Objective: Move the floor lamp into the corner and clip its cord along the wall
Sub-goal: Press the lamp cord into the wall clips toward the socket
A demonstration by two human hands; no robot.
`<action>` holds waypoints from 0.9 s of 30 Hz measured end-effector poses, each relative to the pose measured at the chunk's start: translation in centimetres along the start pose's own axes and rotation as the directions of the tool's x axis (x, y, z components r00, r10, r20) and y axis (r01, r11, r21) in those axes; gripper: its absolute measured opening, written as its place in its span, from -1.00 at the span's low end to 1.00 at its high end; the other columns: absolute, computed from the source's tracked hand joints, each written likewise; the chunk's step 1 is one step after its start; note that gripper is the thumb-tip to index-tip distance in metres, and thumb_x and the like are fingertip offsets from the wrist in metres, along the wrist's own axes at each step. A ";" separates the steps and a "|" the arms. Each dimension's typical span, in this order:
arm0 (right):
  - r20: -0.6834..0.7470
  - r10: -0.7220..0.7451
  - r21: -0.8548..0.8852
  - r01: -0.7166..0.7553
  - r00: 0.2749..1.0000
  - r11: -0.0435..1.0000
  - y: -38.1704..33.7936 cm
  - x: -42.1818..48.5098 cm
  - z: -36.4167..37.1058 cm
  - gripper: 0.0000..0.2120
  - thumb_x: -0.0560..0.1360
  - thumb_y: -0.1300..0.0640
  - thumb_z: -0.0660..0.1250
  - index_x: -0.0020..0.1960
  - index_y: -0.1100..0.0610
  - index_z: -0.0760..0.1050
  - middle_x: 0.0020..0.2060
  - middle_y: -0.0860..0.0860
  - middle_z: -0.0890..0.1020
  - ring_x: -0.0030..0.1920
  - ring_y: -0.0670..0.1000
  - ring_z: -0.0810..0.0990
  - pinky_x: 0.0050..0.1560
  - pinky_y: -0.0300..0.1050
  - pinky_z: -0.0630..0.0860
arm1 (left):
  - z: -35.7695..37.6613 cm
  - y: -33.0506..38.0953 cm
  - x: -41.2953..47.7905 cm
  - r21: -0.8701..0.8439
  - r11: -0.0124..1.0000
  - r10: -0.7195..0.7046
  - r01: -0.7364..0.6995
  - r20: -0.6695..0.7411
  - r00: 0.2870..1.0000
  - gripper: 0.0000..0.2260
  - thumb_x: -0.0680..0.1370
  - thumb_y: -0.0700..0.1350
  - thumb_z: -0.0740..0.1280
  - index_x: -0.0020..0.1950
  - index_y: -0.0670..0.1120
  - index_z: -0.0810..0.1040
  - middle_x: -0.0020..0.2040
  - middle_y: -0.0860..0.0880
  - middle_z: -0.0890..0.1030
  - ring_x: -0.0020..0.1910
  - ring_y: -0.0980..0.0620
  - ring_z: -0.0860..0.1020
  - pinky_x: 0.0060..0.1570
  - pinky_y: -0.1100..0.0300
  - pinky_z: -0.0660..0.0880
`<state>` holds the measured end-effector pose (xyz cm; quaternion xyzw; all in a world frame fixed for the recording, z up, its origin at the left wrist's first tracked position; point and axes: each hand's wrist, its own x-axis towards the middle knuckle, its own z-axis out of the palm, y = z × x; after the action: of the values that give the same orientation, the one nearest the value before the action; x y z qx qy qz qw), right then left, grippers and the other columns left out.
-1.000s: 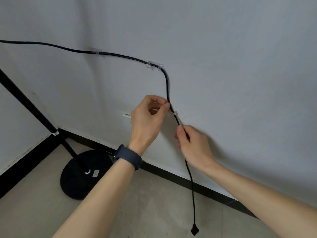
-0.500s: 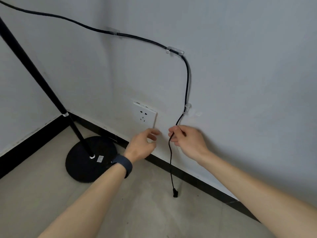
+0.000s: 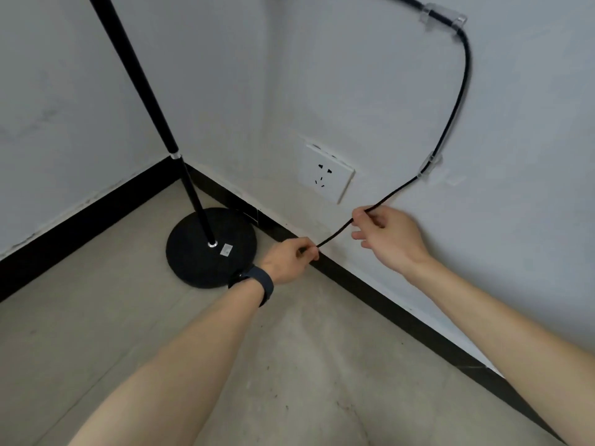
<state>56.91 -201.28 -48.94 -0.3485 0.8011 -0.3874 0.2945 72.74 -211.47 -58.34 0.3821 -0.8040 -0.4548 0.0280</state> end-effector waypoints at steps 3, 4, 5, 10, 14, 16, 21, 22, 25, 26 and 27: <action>0.157 0.173 0.041 -0.181 0.972 0.983 1.0 0.1 1.3 -0.90 0.60 0.00 0.33 0.00 0.00 0.58 0.00 0.05 0.73 -0.06 0.03 0.76 -0.03 -0.11 0.69 | -0.3 -0.2 0.6 0.086 0.995 0.042 -0.042 0.005 0.999 -0.75 0.67 0.06 0.20 0.09 0.03 0.66 -0.01 0.05 0.68 0.03 0.02 0.59 -0.06 0.18 0.46; 0.179 0.207 0.042 -0.218 0.962 0.975 1.5 0.1 1.9 -0.87 0.61 0.01 0.33 0.05 0.05 0.59 -0.01 0.07 0.73 -0.06 0.05 0.76 -0.04 -0.12 0.69 | -0.2 -0.3 0.9 0.101 0.994 0.046 -0.047 0.009 0.999 -0.75 0.66 0.08 0.21 0.10 0.06 0.66 0.04 0.04 0.69 0.05 0.03 0.60 -0.03 0.16 0.49; 0.189 0.234 0.054 -0.248 0.954 0.967 2.0 0.2 2.7 -0.82 0.61 0.02 0.33 0.09 0.11 0.60 -0.04 0.07 0.73 -0.06 0.06 0.75 -0.02 -0.09 0.69 | -0.1 -0.4 1.1 0.111 0.993 0.048 -0.049 0.013 0.999 -0.75 0.66 0.09 0.21 0.11 0.07 0.66 0.04 0.04 0.69 0.05 0.02 0.60 -0.02 0.14 0.51; 0.022 0.294 0.227 -0.291 0.956 0.929 3.9 1.0 6.2 -0.81 0.64 0.14 0.29 -0.11 0.12 0.59 -0.20 0.05 0.73 -0.19 0.02 0.72 -0.05 -0.06 0.68 | 0.3 -0.9 2.2 0.065 0.998 0.031 -0.027 -0.051 0.998 -0.75 0.63 0.10 0.26 0.14 0.03 0.66 0.05 -0.03 0.69 0.08 -0.02 0.60 -0.07 0.18 0.47; -0.103 0.375 0.426 -0.299 0.921 0.854 4.6 2.2 7.6 -0.79 0.64 0.18 0.27 -0.15 0.12 0.58 -0.25 0.05 0.70 -0.23 -0.01 0.71 -0.16 -0.19 0.64 | 0.0 -4.0 2.5 0.203 0.976 -0.051 0.080 -0.145 0.988 -0.75 0.61 0.17 0.25 0.11 0.11 0.64 0.06 0.04 0.69 0.10 -0.02 0.60 0.07 0.05 0.47; -0.133 0.406 0.491 -0.296 0.904 0.819 4.7 2.6 8.3 -0.76 0.64 0.19 0.28 -0.20 0.11 0.57 -0.27 0.07 0.70 -0.24 0.00 0.70 -0.15 -0.18 0.63 | -0.1 -6.0 2.6 0.252 0.960 -0.081 0.126 -0.183 0.980 -0.76 0.62 0.16 0.23 0.12 0.12 0.63 0.04 0.04 0.68 0.12 -0.04 0.59 0.11 0.00 0.41; -0.205 0.466 0.611 -0.260 0.860 0.748 4.7 3.3 10.0 -0.78 0.63 0.19 0.31 -0.20 0.13 0.56 -0.22 0.06 0.71 -0.21 -0.02 0.72 -0.12 -0.18 0.66 | -0.5 -6.8 4.1 0.180 0.968 -0.099 0.176 -0.370 0.924 -0.80 0.61 0.10 0.29 0.11 0.10 0.66 0.04 -0.01 0.67 0.14 -0.09 0.55 0.13 -0.02 0.38; -0.211 0.469 0.616 -0.256 0.858 0.745 4.8 3.4 10.2 -0.79 0.63 0.19 0.32 -0.19 0.13 0.56 -0.21 0.06 0.71 -0.21 -0.01 0.72 -0.10 -0.17 0.66 | -0.4 -6.5 4.5 0.187 0.964 -0.101 0.188 -0.397 0.912 -0.79 0.61 0.11 0.28 0.12 0.10 0.66 0.03 -0.01 0.67 0.14 -0.09 0.53 0.12 0.00 0.33; -0.210 0.460 0.602 -0.257 0.863 0.756 5.0 3.5 10.3 -0.77 0.61 0.18 0.35 -0.23 0.12 0.59 -0.26 0.07 0.69 -0.23 0.02 0.70 -0.06 -0.09 0.67 | -0.2 -6.0 5.1 0.178 0.960 -0.123 0.217 -0.427 0.896 -0.76 0.61 0.15 0.26 0.14 0.13 0.66 0.03 0.01 0.68 0.14 -0.07 0.54 0.14 -0.01 0.27; -0.209 0.462 0.580 -0.271 0.862 0.768 5.1 3.6 10.3 -0.75 0.60 0.17 0.36 -0.25 0.10 0.59 -0.30 0.06 0.68 -0.23 0.03 0.69 -0.03 -0.05 0.68 | 0.0 -5.9 5.2 0.167 0.961 -0.131 0.219 -0.424 0.896 -0.77 0.61 0.15 0.27 0.14 0.14 0.66 0.04 0.02 0.69 0.13 -0.06 0.55 0.14 0.00 0.26; -0.213 0.471 0.551 -0.293 0.856 0.781 5.2 3.6 10.2 -0.74 0.59 0.17 0.38 -0.28 0.07 0.59 -0.32 0.04 0.68 -0.24 0.04 0.69 -0.01 0.00 0.69 | 0.1 -5.8 5.3 0.148 0.963 -0.147 0.226 -0.416 0.898 -0.77 0.61 0.15 0.27 0.13 0.14 0.66 0.04 0.03 0.70 0.13 -0.06 0.57 0.14 0.01 0.25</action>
<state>60.64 -206.00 -59.37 -0.0156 0.7655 -0.5662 0.3051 72.40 -216.47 -64.36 0.5435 -0.7807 -0.2875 0.1112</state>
